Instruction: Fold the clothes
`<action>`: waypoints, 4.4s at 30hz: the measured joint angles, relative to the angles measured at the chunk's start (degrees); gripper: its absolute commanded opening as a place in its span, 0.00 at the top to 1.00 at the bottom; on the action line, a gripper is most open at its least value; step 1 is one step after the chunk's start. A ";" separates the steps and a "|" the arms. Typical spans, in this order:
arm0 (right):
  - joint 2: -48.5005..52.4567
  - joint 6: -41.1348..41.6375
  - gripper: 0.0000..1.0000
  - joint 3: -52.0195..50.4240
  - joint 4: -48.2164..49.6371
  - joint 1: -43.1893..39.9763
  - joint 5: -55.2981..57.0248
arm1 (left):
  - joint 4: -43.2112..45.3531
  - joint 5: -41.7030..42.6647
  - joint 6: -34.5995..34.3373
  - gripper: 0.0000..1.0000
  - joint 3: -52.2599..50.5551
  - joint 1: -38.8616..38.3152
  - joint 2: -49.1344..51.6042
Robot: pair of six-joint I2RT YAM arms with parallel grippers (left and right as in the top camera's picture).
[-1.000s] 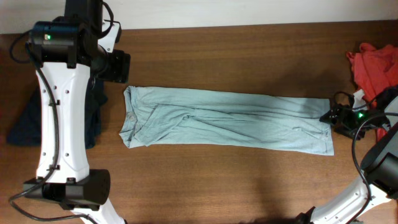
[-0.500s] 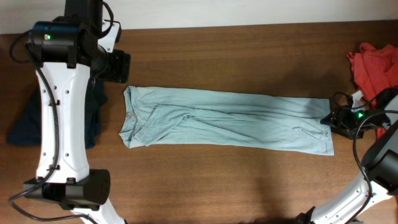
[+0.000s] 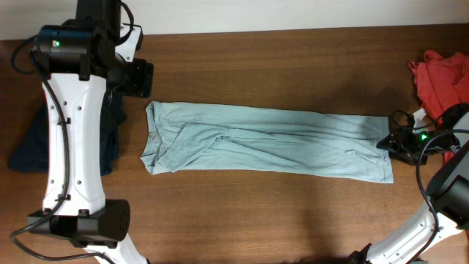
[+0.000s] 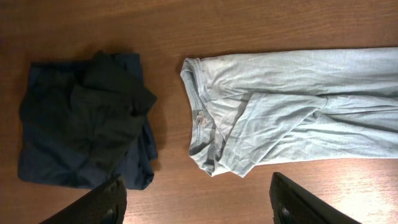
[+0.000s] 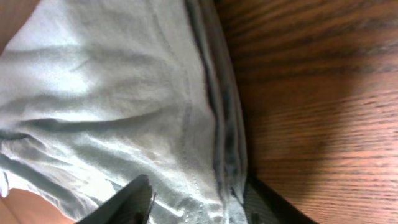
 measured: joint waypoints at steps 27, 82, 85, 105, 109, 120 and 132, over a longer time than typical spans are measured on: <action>4.48 4.35 0.96 17.03 -14.19 0.00 5.81 | 0.00 -0.02 0.00 0.27 0.00 0.00 0.00; 6.19 19.02 0.66 29.94 -14.78 56.70 7.82 | 2.21 -0.44 0.00 0.25 -0.02 0.00 0.00; 6.19 18.93 0.82 29.94 -16.00 51.89 8.15 | 2.21 -0.44 0.00 0.25 -0.02 0.00 0.00; 6.19 14.10 0.96 12.76 -5.35 56.52 0.02 | 4.33 -0.44 -0.20 0.21 -0.02 0.00 0.00; 6.16 11.43 0.96 12.76 -6.23 59.28 -0.87 | 4.33 -0.44 -0.20 0.20 -0.02 0.00 0.00; -4.46 9.11 0.76 13.33 -2.03 54.71 -1.05 | 5.07 1.51 -0.15 0.14 -0.02 0.00 0.00; -7.26 23.50 0.60 14.60 -10.62 40.13 10.08 | 12.61 21.05 8.44 0.14 -7.48 -7.52 10.08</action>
